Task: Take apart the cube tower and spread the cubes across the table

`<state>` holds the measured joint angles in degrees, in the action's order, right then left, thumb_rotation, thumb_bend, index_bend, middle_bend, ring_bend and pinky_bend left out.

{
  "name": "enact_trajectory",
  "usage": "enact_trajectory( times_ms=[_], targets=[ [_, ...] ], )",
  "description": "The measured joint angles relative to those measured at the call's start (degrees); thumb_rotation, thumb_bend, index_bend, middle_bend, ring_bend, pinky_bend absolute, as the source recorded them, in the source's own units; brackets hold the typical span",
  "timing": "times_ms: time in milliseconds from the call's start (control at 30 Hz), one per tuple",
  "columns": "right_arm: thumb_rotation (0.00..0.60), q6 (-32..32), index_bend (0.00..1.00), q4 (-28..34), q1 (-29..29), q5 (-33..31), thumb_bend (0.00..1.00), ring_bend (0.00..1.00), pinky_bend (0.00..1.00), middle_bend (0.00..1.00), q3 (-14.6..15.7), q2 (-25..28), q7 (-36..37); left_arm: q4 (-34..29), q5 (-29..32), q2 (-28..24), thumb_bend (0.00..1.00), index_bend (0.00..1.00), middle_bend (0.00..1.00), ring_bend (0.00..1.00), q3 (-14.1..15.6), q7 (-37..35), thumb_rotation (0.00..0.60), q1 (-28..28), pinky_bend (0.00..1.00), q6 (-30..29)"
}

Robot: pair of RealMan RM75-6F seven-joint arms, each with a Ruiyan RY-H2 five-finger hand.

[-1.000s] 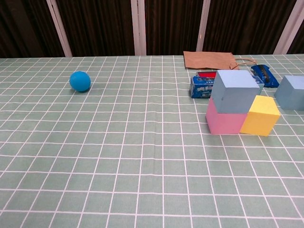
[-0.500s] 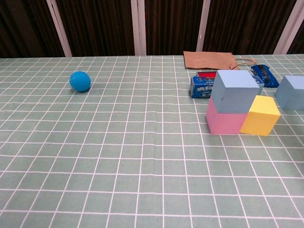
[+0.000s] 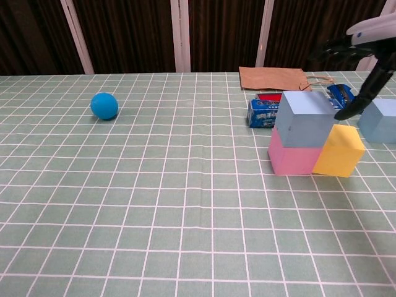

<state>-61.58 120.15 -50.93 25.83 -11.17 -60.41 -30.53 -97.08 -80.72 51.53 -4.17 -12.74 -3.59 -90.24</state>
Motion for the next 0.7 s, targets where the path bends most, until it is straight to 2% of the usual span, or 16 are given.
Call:
enact_trajectory(
  times_ms=[200, 300, 433, 700],
  targets=[
    [0.6, -3.7, 0.0, -1.0, -4.3, -5.1, 0.15, 0.04, 0.0, 0.02, -0.7, -6.1, -4.4, 0.2, 0.4, -0.3, 0.38, 0.22, 0.0, 0.0, -0.2, -0.9, 0.6, 0.0, 0.0, 0.1],
    [0.6, -5.2, 0.0, -1.5, -5.6, -6.7, 0.15, 0.07, 0.0, 0.02, -1.0, -8.3, -5.9, 0.3, 0.5, -0.3, 0.38, 0.22, 0.0, 0.0, -0.3, -1.1, 0.6, 0.0, 0.0, 0.3],
    [0.6, -7.0, 0.0, -2.2, -6.7, -8.2, 0.15, 0.15, 0.0, 0.09, -1.2, -10.1, -7.5, 0.4, 0.4, -0.4, 0.38, 0.22, 0.0, 0.0, -0.2, -1.3, 0.6, 0.1, 0.0, 0.5],
    [0.6, -11.8, 0.0, -4.4, -8.6, -9.3, 0.15, 0.24, 0.0, 0.16, -0.1, -13.2, -13.2, 0.5, 0.6, -0.7, 0.38, 0.22, 0.0, 0.0, -0.3, -2.0, 0.6, 0.0, 0.0, 0.5]
  ],
)
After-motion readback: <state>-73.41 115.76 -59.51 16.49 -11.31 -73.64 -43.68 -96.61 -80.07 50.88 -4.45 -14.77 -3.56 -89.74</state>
